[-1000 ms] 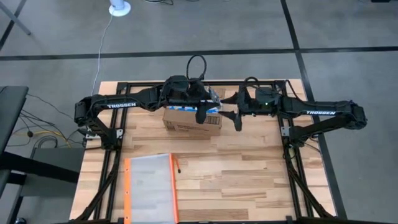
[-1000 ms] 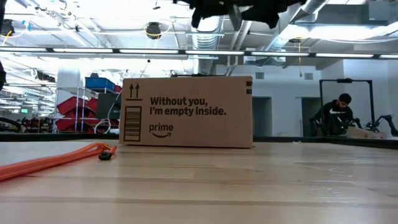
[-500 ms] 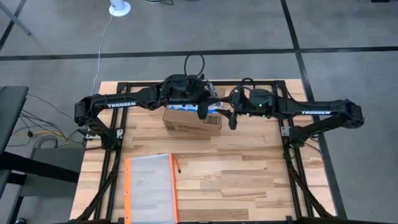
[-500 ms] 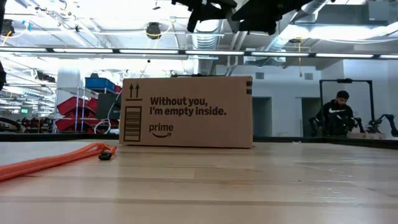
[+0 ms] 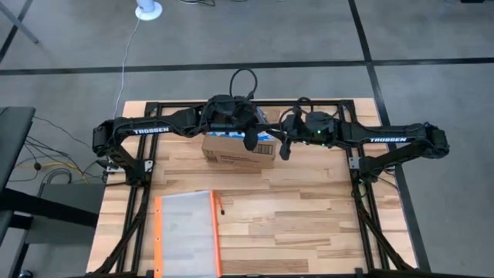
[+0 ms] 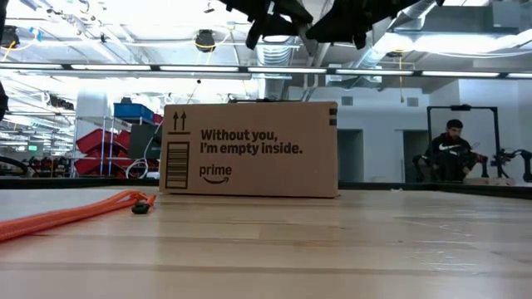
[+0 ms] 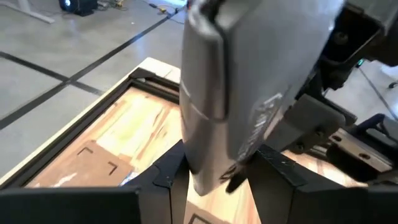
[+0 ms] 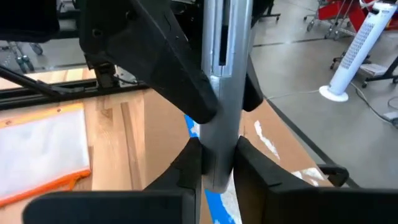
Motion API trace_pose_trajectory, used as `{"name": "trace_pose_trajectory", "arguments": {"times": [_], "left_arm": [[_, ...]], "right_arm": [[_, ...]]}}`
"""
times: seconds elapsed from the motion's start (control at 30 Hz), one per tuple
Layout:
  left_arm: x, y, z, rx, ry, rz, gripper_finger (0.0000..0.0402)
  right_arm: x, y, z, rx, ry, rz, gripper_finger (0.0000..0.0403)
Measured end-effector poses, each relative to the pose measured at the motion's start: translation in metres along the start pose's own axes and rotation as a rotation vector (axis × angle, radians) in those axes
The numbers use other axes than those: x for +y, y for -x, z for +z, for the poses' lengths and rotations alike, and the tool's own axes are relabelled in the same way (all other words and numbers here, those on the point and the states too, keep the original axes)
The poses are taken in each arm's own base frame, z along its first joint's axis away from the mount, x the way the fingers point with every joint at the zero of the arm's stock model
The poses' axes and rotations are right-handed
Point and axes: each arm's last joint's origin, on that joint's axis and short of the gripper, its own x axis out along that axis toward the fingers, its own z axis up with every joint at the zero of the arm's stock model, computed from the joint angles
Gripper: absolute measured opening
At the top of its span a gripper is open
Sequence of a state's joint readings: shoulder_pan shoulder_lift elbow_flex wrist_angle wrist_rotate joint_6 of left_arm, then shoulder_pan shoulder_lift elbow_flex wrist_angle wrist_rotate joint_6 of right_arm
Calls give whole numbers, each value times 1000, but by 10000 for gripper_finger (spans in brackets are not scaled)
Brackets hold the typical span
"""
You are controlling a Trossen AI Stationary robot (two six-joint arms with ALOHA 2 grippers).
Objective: Unpack boxes
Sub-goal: Open the cardboard box with the silver cutter
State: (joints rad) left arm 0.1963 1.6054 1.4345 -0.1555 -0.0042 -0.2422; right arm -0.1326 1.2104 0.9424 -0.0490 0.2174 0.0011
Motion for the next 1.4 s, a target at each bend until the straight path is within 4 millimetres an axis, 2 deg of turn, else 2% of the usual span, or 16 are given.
{"name": "trace_pose_trajectory", "arguments": {"times": [0.13,0.27,0.37,0.67,0.97,1.23,1.3,1.4], "left_arm": [[-1,0,-1,7,-26,-10,114],[0,1,-7,77,-95,-15,178],[0,5,-10,121,-158,-13,204],[-10,7,4,-21,-338,-89,210],[-15,9,9,-70,-340,-206,210],[-17,11,13,-66,-336,-211,165],[-18,11,12,-55,-322,-213,138],[-17,11,10,-27,-301,-221,70]], "right_arm": [[0,0,0,1,-23,6,44],[-1,4,-1,18,-37,14,44],[-5,14,2,15,-79,42,44],[-3,25,7,3,-134,183,44],[10,28,6,14,-113,257,44],[16,29,3,38,-100,278,44],[16,29,3,43,-100,278,44],[15,29,2,49,-89,273,44]]}}
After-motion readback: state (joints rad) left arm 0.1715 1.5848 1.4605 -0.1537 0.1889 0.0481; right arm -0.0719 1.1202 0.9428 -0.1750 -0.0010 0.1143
